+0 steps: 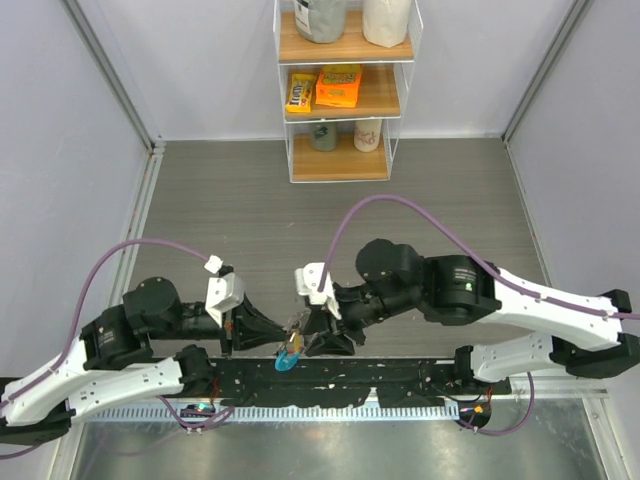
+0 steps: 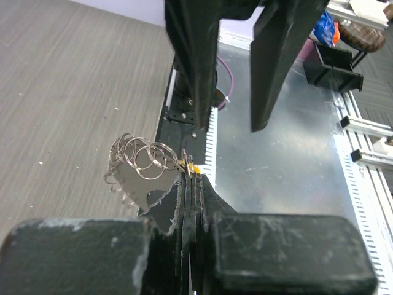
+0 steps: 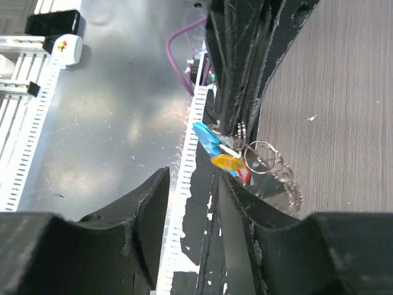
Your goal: Put the keys on the keyring
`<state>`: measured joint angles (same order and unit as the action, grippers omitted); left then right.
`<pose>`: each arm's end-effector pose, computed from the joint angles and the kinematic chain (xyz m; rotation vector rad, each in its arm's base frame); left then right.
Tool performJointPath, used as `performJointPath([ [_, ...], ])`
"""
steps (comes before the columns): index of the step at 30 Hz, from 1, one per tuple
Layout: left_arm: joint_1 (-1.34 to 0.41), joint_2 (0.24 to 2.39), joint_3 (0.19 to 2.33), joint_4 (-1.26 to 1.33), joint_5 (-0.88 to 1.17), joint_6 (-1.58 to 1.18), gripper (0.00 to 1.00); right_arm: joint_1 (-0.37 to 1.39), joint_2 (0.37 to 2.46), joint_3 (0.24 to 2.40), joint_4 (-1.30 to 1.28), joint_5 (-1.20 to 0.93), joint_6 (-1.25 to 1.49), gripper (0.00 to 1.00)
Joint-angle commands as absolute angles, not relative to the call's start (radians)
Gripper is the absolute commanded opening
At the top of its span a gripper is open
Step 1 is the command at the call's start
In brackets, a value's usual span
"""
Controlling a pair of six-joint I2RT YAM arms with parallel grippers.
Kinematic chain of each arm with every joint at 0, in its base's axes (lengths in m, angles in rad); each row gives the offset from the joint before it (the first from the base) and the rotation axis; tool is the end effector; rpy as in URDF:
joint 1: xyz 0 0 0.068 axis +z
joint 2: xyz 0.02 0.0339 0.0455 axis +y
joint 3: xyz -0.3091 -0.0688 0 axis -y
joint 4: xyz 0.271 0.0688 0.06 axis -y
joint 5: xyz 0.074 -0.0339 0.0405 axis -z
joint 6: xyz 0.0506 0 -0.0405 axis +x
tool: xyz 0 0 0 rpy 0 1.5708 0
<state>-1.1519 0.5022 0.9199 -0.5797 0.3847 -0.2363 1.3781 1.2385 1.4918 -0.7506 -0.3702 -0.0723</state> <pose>0.0200 -0.0915 0.4076 1.1196 1.5622 -1.3147 0.0343 0.2714 0.4739 -1.6716 1.5099 1.1422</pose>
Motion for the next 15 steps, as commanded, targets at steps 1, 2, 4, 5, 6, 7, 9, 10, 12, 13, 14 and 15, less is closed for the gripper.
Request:
performJointPath([
  [1,-1.152,0.45,0.871,-0.371,0.328,-0.267,0.0,1.382,1.135,1.441,-0.615,-0.368,-0.074,0.45],
  [2,-1.151,0.442,0.858,-0.35,0.324,-0.276,0.0,1.382,1.123,1.43,-0.594,-0.356,-0.077,0.47],
  [4,-1.15,0.425,0.839,-0.301,0.325,-0.285,0.0,1.382,1.094,1.402,-0.563,-0.335,-0.092,0.48],
  [5,-1.15,0.42,0.83,-0.281,0.328,-0.291,0.0,1.382,1.08,1.393,-0.555,-0.324,-0.097,0.47],
  [6,-1.152,0.413,0.819,-0.252,0.333,-0.298,0.0,1.382,1.075,1.39,-0.546,-0.305,-0.11,0.48],
  [7,-1.151,0.407,0.809,-0.224,0.337,-0.302,0.0,1.382,1.072,1.387,-0.545,-0.301,-0.124,0.47],
  [9,-1.152,0.399,0.79,-0.175,0.341,-0.313,0.0,1.382,1.074,1.394,-0.542,-0.299,-0.144,0.48],
  [10,-1.151,0.396,0.785,-0.158,0.344,-0.314,0.0,1.382,1.074,1.393,-0.54,-0.298,-0.149,0.47],
  [12,-1.151,0.388,0.77,-0.115,0.347,-0.324,0.0,1.382,1.072,1.385,-0.532,-0.295,-0.175,0.47],
  [13,-1.15,0.385,0.762,-0.086,0.353,-0.328,0.0,1.382,1.069,1.382,-0.529,-0.29,-0.189,0.47],
  [14,-1.15,0.38,0.753,-0.06,0.359,-0.333,0.0,1.382,1.068,1.375,-0.517,-0.287,-0.198,0.46],
  [15,-1.15,0.377,0.747,-0.037,0.36,-0.339,0.0,1.382,1.065,1.37,-0.514,-0.287,-0.212,0.45],
])
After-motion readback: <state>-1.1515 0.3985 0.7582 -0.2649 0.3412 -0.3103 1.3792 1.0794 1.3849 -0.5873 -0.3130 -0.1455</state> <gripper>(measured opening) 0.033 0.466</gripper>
